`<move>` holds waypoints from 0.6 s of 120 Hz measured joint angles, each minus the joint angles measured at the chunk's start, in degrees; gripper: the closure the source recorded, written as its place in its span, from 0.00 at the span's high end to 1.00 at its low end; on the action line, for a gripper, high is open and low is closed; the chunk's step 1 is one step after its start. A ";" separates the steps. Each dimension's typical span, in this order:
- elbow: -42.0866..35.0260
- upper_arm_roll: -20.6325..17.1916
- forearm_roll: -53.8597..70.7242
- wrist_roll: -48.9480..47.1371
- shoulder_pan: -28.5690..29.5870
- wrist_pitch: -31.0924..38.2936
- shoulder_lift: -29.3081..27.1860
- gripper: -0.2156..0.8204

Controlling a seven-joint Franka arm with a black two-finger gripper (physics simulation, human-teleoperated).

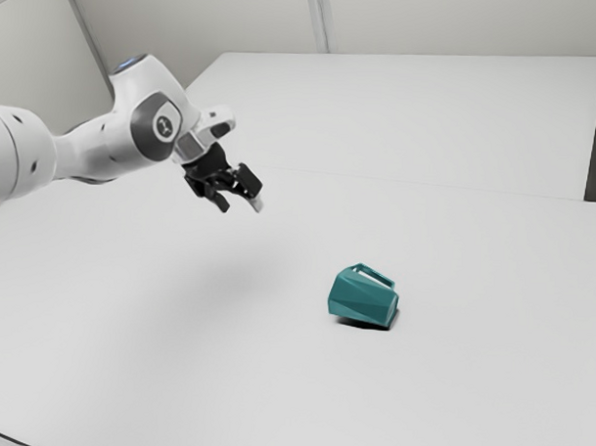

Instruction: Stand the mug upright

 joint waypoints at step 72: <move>-7.30 -9.74 -14.53 18.11 -1.00 15.25 2.85 0.79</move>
